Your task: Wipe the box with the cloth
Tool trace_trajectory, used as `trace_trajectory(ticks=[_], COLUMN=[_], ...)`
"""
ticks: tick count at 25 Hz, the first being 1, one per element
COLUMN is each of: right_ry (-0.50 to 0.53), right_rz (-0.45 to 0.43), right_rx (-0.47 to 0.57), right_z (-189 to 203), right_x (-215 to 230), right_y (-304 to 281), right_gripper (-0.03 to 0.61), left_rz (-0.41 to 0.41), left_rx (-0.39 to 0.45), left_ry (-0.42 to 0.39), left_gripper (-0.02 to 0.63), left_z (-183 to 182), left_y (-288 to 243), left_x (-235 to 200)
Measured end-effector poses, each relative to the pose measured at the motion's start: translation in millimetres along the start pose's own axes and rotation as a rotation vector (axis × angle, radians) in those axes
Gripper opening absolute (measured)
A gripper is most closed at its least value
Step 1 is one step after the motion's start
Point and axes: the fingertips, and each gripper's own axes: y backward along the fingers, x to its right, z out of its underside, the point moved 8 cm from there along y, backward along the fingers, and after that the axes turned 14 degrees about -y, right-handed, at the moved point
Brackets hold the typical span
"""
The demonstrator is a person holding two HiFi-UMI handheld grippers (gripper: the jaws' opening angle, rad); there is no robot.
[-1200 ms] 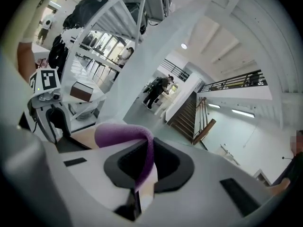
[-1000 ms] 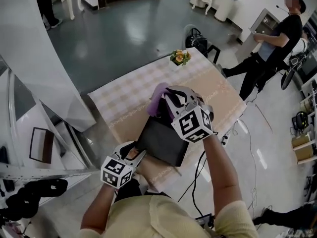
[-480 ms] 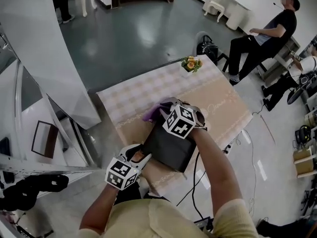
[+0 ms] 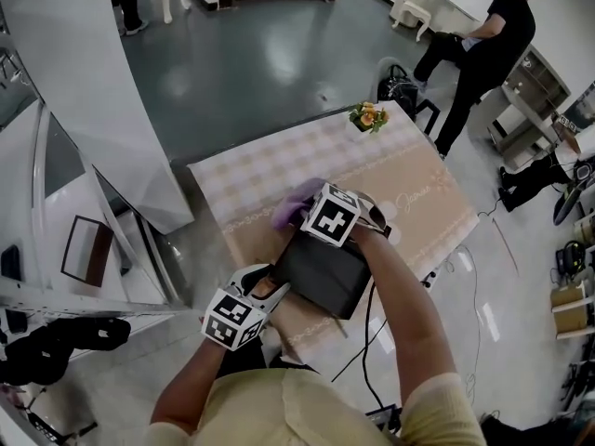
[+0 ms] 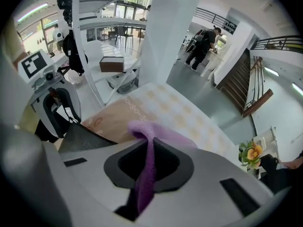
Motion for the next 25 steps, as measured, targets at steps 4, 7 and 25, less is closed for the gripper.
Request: trace_trajectory(ticks=[4,7,25], right_ry=[0.006,0.001,0.073], right_rz=[-0.049,-0.093,-0.218], right_rx=[-0.015,-0.008,0.041], right_z=[2,1,7], right_x=[-17,-30,-107], right_y=[3,5,24], right_gripper=[0.046,0.046,0.047], left_rz=[0.000,0.000,-0.113], left_rx=[-0.003,-0.009,0.008], left_ry=[0.005,0.003,0.030], left_gripper=[0.198,0.198,0.198], left_z=[2,4,10], left_y=[1,2,55], left_x=[1,1,-12])
